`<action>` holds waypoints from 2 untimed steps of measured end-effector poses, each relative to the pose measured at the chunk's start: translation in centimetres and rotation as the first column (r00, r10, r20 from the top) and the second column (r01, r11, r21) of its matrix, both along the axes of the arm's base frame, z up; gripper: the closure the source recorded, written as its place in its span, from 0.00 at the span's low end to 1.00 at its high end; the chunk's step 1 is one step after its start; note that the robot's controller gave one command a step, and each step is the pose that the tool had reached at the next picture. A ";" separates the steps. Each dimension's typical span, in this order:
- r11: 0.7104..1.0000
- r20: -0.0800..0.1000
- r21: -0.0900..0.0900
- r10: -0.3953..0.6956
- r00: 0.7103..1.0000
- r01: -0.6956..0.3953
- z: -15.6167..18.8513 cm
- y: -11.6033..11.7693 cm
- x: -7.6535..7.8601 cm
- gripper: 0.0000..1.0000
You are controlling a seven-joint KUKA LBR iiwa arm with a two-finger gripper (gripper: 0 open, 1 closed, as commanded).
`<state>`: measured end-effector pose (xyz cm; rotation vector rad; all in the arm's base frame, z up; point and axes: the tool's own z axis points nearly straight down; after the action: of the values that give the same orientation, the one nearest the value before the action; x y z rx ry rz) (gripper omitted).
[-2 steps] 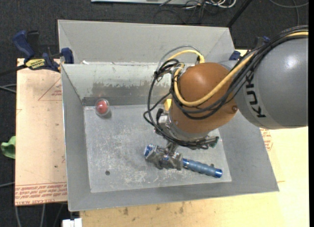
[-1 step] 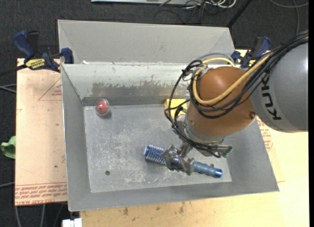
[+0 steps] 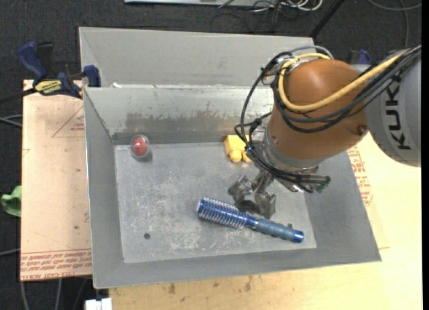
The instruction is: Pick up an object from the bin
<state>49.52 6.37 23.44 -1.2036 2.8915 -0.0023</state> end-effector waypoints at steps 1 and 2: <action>0.996 -0.016 -0.002 -0.086 0.996 0.085 -7.8 -0.3 0.9 1.00; 0.996 -0.009 -0.001 -0.085 0.996 0.085 -7.5 -0.3 1.0 0.00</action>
Offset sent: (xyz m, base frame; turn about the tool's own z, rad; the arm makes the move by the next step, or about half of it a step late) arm 0.0095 -0.0036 -0.0741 0.0854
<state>50.50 6.09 15.98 -1.0822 2.9483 0.0023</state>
